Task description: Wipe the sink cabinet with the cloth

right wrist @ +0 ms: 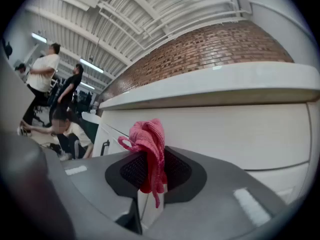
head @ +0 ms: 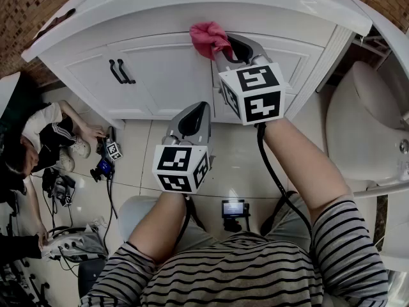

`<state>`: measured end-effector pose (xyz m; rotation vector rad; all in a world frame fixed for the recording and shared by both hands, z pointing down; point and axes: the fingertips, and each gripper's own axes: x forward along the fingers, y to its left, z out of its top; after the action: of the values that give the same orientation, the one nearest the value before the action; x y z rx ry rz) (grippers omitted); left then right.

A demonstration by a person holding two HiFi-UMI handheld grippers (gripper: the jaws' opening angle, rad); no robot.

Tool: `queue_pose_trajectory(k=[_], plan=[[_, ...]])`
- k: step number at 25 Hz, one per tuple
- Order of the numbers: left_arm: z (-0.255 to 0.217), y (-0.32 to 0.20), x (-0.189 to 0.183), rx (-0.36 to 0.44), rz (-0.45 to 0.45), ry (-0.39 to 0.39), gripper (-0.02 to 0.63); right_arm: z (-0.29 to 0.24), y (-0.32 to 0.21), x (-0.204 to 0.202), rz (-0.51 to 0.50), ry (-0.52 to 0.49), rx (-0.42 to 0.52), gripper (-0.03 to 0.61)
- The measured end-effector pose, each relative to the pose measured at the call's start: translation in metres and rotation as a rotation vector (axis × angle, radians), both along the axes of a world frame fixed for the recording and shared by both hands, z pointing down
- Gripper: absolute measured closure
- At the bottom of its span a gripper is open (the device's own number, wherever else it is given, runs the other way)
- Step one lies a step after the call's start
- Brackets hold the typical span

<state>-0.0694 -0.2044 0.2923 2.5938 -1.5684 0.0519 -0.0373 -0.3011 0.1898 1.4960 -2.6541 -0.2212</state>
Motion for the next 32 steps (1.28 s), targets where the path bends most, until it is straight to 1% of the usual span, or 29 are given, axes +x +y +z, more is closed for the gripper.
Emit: queue_pose_trajectory(k=[3, 5, 7, 10, 15, 17, 19, 20, 21, 22, 25, 27, 29, 30, 32], plan=[[0.0, 0.002, -0.002, -0.005, -0.001, 0.004, 0.612, -0.001, -0.006, 0.006, 0.041, 0.071, 0.046, 0.503], [-0.001, 0.004, -0.003, -0.007, 0.002, 0.008, 0.612, 0.002, -0.008, 0.025, 0.08, 0.074, 0.049, 0.503], [0.0, 0.003, -0.005, -0.008, 0.002, 0.013, 0.612, 0.009, -0.008, 0.059, 0.134, 0.055, 0.035, 0.503], [0.003, 0.002, -0.004, -0.015, 0.007, 0.013, 0.612, 0.019, -0.005, 0.122, 0.224, 0.028, 0.017, 0.502], [0.009, 0.002, 0.003, -0.022, 0.016, -0.007, 0.612, 0.026, 0.004, 0.224, 0.402, -0.003, 0.0, 0.499], [0.011, 0.002, 0.004, -0.025, 0.014, -0.011, 0.612, 0.029, 0.009, 0.254, 0.472, -0.027, -0.011, 0.5], [0.009, 0.003, 0.003, -0.026, 0.013, -0.009, 0.612, 0.028, 0.018, 0.267, 0.513, -0.071, -0.016, 0.505], [0.008, 0.004, 0.003, -0.024, 0.014, -0.006, 0.612, 0.025, 0.023, 0.263, 0.5, -0.093, -0.012, 0.506], [0.006, 0.004, 0.003, -0.02, 0.016, -0.003, 0.612, 0.021, 0.028, 0.25, 0.461, -0.114, -0.004, 0.506], [0.004, 0.005, 0.004, -0.017, 0.017, 0.001, 0.612, 0.017, 0.032, 0.229, 0.399, -0.133, 0.003, 0.506], [0.002, 0.005, 0.005, -0.008, 0.022, 0.011, 0.612, 0.018, 0.034, 0.14, 0.169, -0.15, -0.001, 0.506], [0.002, 0.004, 0.005, -0.008, 0.025, 0.012, 0.612, 0.03, 0.026, 0.08, 0.058, -0.106, -0.01, 0.506], [0.004, 0.003, 0.002, -0.012, 0.023, 0.011, 0.612, 0.043, 0.015, 0.034, 0.001, -0.033, -0.008, 0.506], [0.005, 0.001, 0.0, -0.015, 0.017, 0.012, 0.612, 0.048, 0.008, 0.019, -0.008, 0.001, -0.008, 0.506], [0.006, -0.002, -0.005, -0.022, 0.005, 0.015, 0.612, 0.055, -0.003, 0.013, 0.008, 0.039, -0.017, 0.506]])
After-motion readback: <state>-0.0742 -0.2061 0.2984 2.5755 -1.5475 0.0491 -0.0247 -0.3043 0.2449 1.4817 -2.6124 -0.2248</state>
